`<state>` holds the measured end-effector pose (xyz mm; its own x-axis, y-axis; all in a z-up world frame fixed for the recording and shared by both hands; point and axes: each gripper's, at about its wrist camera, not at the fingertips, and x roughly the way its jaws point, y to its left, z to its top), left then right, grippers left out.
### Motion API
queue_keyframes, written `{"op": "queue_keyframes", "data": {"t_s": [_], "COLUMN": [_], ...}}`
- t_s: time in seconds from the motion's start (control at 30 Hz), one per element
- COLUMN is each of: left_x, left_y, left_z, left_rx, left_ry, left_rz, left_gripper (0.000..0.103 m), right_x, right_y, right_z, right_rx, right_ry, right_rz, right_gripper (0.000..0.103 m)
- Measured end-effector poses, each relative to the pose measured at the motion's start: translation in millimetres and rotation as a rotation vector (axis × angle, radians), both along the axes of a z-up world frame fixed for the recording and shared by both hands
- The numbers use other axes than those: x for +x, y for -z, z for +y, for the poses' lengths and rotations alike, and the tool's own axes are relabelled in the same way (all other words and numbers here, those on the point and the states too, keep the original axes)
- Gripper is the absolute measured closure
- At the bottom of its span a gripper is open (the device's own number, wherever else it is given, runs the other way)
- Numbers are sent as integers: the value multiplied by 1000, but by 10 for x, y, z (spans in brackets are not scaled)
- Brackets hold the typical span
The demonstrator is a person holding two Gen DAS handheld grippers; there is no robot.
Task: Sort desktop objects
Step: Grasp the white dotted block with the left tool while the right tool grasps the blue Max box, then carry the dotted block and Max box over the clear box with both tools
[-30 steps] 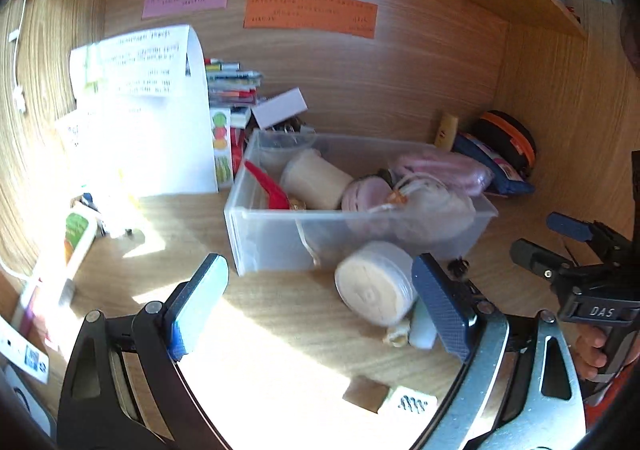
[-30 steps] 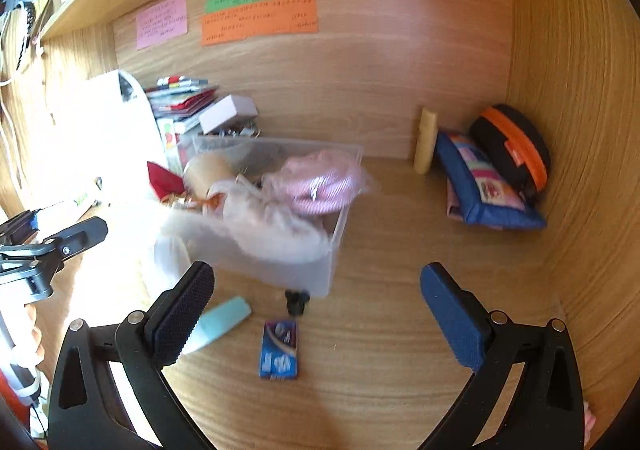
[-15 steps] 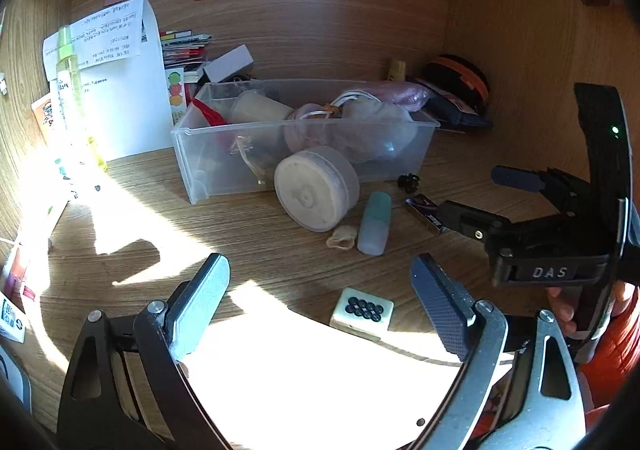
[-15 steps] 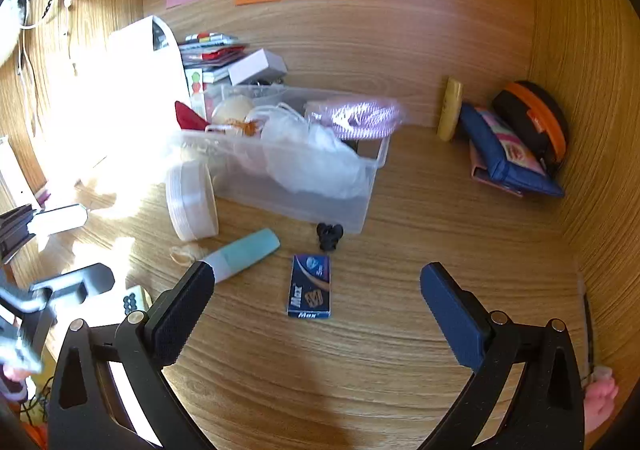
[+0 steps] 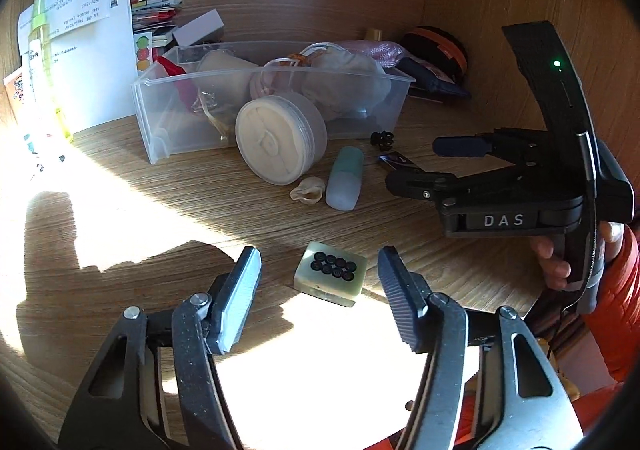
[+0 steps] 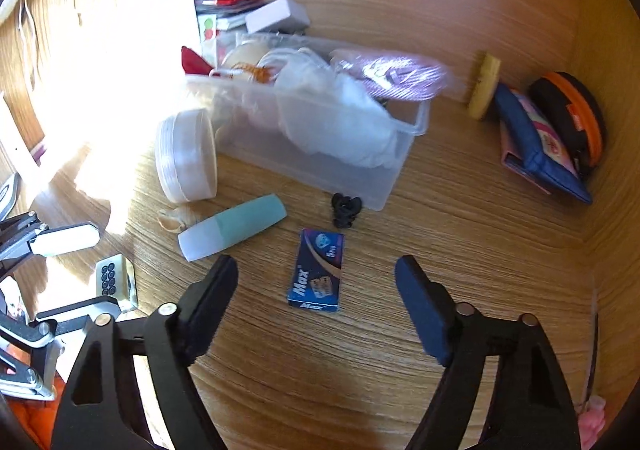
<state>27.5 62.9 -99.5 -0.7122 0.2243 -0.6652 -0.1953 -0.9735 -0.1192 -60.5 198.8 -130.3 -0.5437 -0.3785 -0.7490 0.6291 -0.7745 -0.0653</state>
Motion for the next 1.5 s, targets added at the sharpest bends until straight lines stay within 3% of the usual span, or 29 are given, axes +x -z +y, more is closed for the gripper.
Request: {"op": "queue_keyframes", "data": {"t_s": [0.17,0.27,0.47,0.63,1.0,1.33,1.5], "left_x": [-6,-13,-9,-34,-65,-175,-251], "left_y": [52,56,65,18,-288,-651,-828], "left_z": [27,25,-6,-59,-165,-299,-292], "left_rx": [6,13,7,7,18,50,14], "left_ry": [14,22,2,-41,-97,-93,-99], "left_rz": [-3,-3,12,18,86,154,207], "left_gripper": [53,64,64,65,65,65,65], "right_x": [-18,-67,-125,-108,41,270,245], "right_y": [34,78,98,104,62,-310,-513], "right_z": [-64,-93,-33,14,39,0,-80], "right_rx": [18,17,-19,-25,-71,-130,-145], "right_ry": [-11,-6,-3,8,-41,-73,-77], "right_rz": [-4,-26,-69,-65,-69,41,88], "right_gripper": [28,40,56,78,78,78,78]}}
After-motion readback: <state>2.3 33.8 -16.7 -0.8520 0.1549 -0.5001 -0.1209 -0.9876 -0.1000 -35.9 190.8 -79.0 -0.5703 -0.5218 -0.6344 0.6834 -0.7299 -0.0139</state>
